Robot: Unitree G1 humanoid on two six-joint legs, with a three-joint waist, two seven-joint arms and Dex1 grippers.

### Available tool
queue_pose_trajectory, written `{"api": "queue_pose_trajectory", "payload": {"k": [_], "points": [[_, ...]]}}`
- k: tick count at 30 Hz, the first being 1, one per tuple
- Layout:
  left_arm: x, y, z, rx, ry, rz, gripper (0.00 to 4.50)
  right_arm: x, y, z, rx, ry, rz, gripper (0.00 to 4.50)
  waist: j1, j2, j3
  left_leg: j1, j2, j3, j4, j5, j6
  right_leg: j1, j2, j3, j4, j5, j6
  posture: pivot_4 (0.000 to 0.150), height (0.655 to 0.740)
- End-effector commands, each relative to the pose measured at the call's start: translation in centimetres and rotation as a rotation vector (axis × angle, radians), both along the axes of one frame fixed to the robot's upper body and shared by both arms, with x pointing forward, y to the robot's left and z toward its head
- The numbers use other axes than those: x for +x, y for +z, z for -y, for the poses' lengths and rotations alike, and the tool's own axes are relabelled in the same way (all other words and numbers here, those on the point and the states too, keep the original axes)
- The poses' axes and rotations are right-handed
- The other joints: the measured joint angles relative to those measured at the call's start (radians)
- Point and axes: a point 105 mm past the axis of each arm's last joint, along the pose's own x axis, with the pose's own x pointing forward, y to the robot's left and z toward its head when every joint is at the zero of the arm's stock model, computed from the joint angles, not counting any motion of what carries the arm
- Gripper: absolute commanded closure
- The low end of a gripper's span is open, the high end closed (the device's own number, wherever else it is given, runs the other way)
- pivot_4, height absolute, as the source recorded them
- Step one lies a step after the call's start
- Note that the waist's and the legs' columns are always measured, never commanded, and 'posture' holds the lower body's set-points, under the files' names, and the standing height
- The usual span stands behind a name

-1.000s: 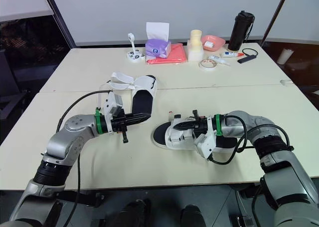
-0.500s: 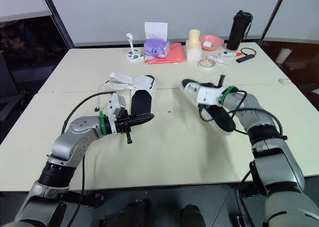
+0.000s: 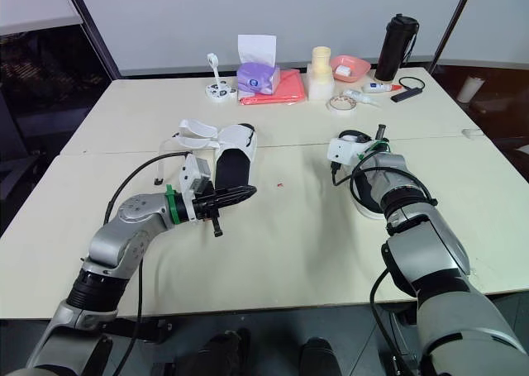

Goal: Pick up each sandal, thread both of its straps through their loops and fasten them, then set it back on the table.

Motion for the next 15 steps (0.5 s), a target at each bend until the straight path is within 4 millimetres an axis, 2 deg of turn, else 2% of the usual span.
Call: {"api": "queue_pose_trajectory", "payload": {"k": [1,8,15], "points": [[-0.37,0.74,0.11,0.001,-0.010,0.040,4.50,-0.13,0.75,1.35,0.026,-0.080,0.001,4.49,0.000,0.000,0.000,0.000,0.000,0.000,0.000,0.000,0.000,0.000,0.000,0.000,0.000,0.000,0.000,0.150,0.7400],[-0.44,0.62,0.49,-0.004,-0.018,0.037,4.50,-0.19,0.94,1.04,0.045,-0.106,-0.014,4.49,-0.009,0.000,0.000,0.000,0.000,0.000,0.000,0.000,0.000,0.000,0.000,0.000,0.001,0.000,0.000,0.150,0.7400],[-0.52,0.65,0.73,-0.012,-0.021,0.035,4.50,-0.41,1.17,1.26,0.024,-0.082,-0.029,1.24,-0.015,0.000,0.000,0.000,0.000,0.000,0.000,0.000,0.000,0.000,0.000,0.000,0.001,0.000,0.000,0.150,0.7400]]}}
